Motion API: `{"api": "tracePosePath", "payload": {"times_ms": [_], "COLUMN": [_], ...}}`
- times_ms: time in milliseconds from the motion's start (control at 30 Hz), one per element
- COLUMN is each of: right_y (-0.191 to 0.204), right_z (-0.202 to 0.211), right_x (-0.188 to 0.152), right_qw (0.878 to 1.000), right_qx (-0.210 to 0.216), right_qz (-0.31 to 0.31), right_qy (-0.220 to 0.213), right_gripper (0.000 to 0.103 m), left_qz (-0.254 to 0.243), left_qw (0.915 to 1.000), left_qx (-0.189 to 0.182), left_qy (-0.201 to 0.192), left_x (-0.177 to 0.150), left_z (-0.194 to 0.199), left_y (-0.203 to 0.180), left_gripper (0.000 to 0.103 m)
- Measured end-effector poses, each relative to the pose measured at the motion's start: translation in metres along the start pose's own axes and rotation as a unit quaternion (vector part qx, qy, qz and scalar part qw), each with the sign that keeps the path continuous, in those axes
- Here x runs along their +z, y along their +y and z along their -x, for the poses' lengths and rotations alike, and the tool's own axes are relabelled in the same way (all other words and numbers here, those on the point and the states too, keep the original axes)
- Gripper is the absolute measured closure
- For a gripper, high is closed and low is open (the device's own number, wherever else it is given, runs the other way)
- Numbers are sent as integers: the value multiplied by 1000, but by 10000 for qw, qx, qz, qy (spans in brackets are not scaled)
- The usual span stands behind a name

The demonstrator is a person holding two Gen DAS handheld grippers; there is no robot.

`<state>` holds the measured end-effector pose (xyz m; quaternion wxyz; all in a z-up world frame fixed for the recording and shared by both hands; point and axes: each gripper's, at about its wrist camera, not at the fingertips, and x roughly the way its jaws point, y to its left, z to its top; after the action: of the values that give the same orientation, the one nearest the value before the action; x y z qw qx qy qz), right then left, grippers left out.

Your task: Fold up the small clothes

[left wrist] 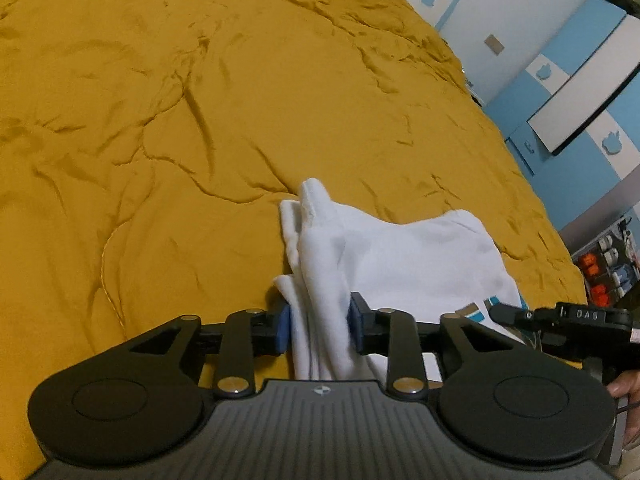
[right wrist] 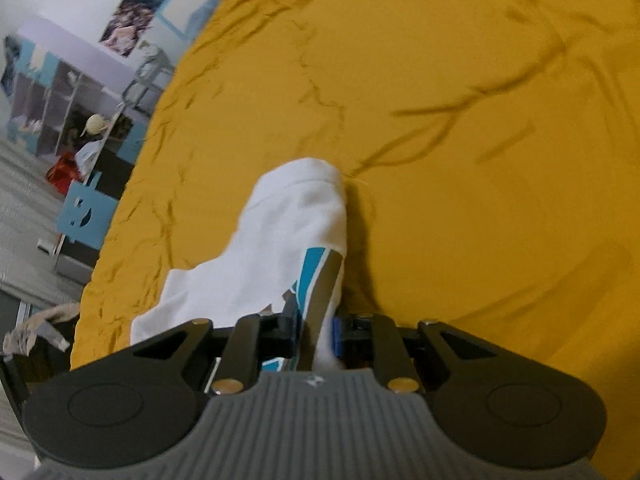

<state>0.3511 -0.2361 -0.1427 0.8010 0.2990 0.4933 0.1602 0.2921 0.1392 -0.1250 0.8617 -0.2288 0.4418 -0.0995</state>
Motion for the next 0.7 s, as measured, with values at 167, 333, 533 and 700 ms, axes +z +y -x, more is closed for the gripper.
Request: {"api": "tracePosePath", "payload": {"times_ms": [167, 333, 533, 700], "right_y": [-2, 7, 49, 85], "right_z": [2, 23, 38, 3], "right_x": [0, 10, 29, 33], "right_qw": [10000, 9975, 9874, 9679], "right_qx": [-11, -496, -512, -824], "right_qz": [-90, 245, 1317, 2286], "right_qy": [-28, -442, -707, -643], "right_gripper": [90, 88, 87, 90], "left_qz": [-33, -344, -600, -971], "left_qw": [9999, 9970, 9929, 9930], "left_qx": [122, 602, 496, 482], "left_qy": [-109, -353, -895, -462], "left_x": [5, 19, 43, 45], "left_z": [11, 25, 47, 7], "left_y": [6, -4, -27, -40], "left_gripper": [62, 68, 73, 84]}}
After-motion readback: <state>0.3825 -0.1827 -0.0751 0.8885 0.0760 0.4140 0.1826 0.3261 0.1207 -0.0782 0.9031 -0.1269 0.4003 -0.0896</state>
